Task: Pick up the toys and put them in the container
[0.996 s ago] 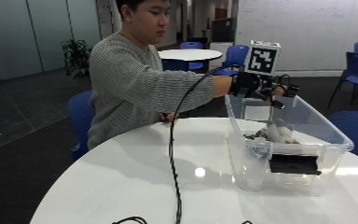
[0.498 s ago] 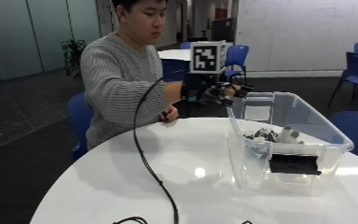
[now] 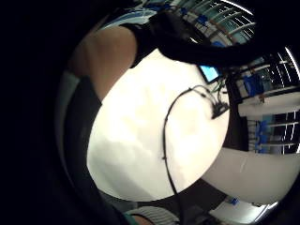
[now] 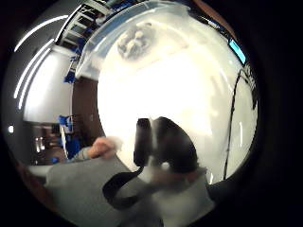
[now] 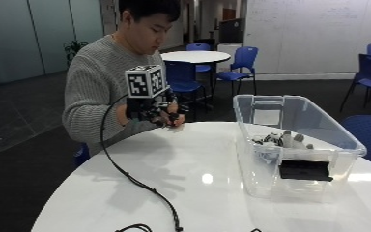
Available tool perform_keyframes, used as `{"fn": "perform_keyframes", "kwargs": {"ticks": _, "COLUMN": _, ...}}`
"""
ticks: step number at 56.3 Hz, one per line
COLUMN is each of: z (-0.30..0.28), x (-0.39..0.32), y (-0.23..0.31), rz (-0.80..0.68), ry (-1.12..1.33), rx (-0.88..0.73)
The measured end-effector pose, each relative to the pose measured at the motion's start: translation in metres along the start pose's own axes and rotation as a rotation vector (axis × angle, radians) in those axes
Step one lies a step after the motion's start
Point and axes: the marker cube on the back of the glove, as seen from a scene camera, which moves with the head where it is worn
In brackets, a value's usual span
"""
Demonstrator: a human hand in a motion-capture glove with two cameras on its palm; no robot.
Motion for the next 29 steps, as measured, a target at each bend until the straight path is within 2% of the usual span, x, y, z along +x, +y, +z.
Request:
{"fn": "perform_keyframes", "kwargs": {"ticks": 8, "z": 0.036, "x": -0.033, "y": 0.088, "rz": 0.016, "ry": 0.047, "rx": 0.076}}
{"fn": "perform_keyframes", "kwargs": {"ticks": 12, "z": 0.053, "x": -0.042, "y": 0.113, "rz": 0.024, "ry": 0.053, "rx": 0.074}}
{"fn": "perform_keyframes", "kwargs": {"ticks": 29, "z": 0.085, "x": -0.056, "y": 0.131, "rz": -0.035, "ry": -0.024, "rx": -0.052}}
